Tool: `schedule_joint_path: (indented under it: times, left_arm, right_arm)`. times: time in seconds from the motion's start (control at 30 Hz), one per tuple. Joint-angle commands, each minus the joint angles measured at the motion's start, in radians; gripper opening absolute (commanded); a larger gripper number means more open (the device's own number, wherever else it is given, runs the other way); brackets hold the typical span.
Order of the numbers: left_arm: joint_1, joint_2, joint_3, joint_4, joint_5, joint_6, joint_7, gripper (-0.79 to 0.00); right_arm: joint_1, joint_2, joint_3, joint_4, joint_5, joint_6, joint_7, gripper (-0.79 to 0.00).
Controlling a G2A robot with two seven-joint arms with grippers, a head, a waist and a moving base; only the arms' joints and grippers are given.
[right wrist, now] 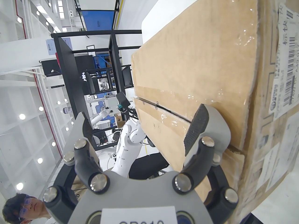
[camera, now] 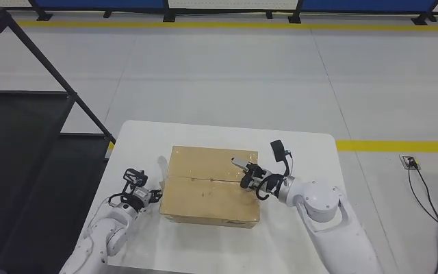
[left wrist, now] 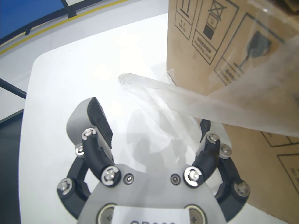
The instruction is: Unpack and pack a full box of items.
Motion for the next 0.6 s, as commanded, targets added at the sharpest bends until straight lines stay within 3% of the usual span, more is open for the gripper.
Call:
schedule_joint_path:
  times: [0.0,0.2,0.57]
  left_arm:
    - [-0.001,-0.003,-0.012,0.013,-0.030,0.005,0.027,0.000]
    - [0.037,0.001,-0.068,-0.010,-0.065,0.012,0.103,0.000]
    - [0.171,0.030,-0.202,-0.149,-0.027,-0.022,0.097,0.000]
  right_arm:
    - [0.000,0.001,-0.002,0.000,0.001,-0.002,0.002,0.000]
    - [0.006,0.005,-0.006,0.014,0.007,-0.006,0.004,0.000]
    - [0.013,0.012,-0.007,0.039,0.020,-0.016,0.008,0.000]
